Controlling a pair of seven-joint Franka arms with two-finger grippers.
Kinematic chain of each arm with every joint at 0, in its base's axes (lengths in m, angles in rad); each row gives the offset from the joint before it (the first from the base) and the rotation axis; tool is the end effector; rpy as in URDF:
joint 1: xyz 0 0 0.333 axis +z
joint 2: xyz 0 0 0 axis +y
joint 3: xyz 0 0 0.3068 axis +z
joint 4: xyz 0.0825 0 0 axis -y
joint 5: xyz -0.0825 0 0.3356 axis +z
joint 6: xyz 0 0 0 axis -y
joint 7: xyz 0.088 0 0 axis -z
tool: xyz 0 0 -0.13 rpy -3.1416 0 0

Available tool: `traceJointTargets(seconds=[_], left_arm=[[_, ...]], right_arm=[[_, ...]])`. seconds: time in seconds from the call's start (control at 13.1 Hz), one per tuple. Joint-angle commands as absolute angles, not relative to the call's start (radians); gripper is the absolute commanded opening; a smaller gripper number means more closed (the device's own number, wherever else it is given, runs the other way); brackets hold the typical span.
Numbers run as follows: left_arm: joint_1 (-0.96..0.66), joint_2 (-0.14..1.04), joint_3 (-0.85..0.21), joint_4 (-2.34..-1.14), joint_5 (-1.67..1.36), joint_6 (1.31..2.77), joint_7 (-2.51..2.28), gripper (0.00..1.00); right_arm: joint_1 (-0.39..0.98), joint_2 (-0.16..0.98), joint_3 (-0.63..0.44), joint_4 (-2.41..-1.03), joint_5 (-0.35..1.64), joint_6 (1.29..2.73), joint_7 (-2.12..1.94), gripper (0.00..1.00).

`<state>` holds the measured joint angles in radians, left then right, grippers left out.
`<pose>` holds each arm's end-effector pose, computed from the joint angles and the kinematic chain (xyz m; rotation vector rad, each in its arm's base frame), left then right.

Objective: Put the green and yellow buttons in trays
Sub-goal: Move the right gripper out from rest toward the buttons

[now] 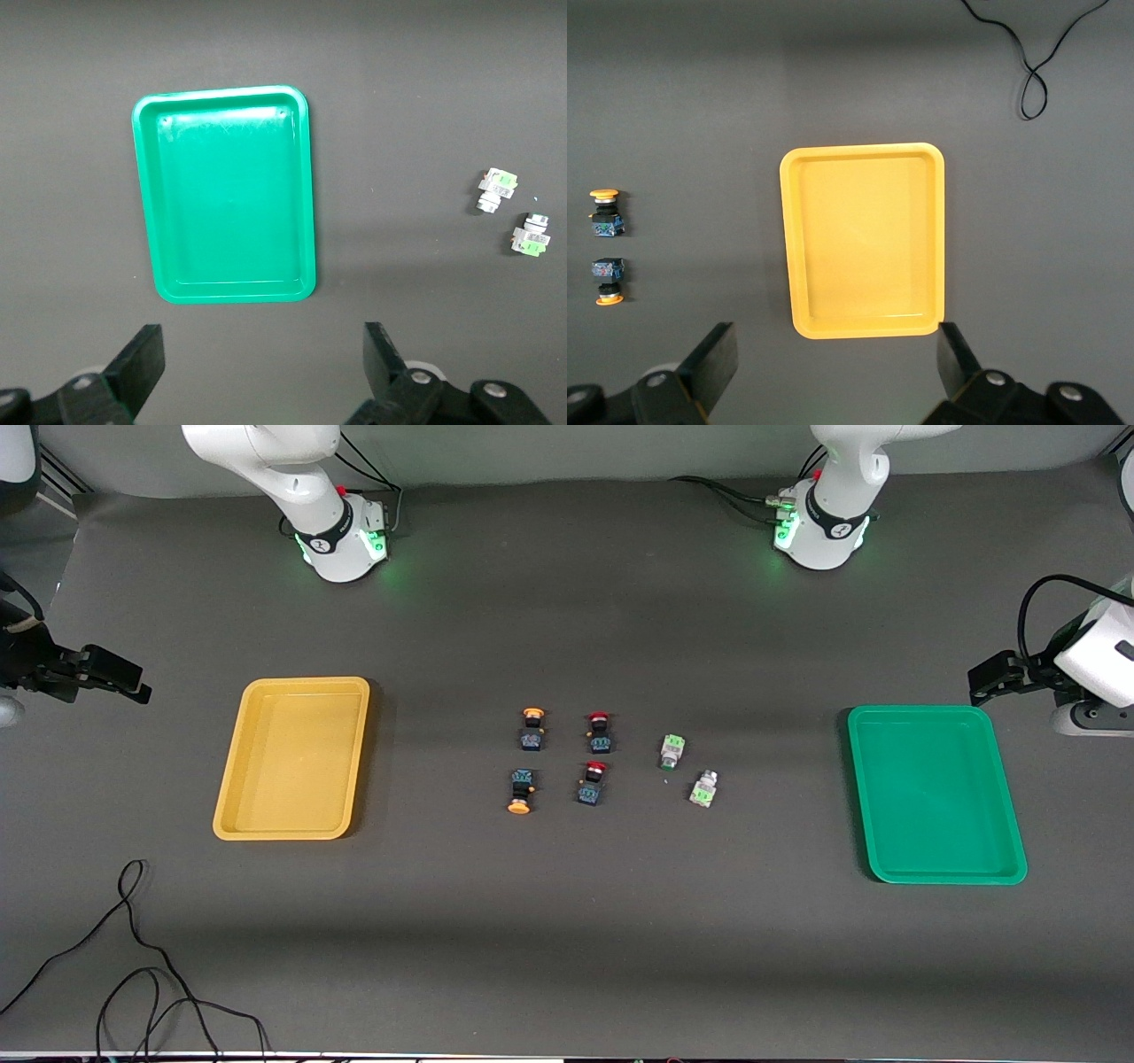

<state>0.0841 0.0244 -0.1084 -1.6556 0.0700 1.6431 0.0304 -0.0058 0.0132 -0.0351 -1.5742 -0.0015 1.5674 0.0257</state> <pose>0.5158 -0.0033 0.5503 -3.0727 0.0938 0.0568 0.5084 -0.0209 0.5839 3.1379 -0.1045 -0.0314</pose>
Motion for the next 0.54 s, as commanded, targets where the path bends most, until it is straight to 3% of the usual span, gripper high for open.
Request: traceJointTargets(seconds=[0.0, 0.46], left_arm=[[0.078, 0.017, -0.106, -1.661, 0.078, 1.651, 0.046, 1.00], [0.077, 0.021, -0.106, -1.658, 0.077, 1.648, 0.048, 1.00]], right_arm=[[-0.003, 0.015, -0.037, -1.560, -0.021, 1.559, 0.029, 1.00], [0.041, 0.006, -0.026, -1.591, -0.020, 1.537, 0.046, 1.00]])
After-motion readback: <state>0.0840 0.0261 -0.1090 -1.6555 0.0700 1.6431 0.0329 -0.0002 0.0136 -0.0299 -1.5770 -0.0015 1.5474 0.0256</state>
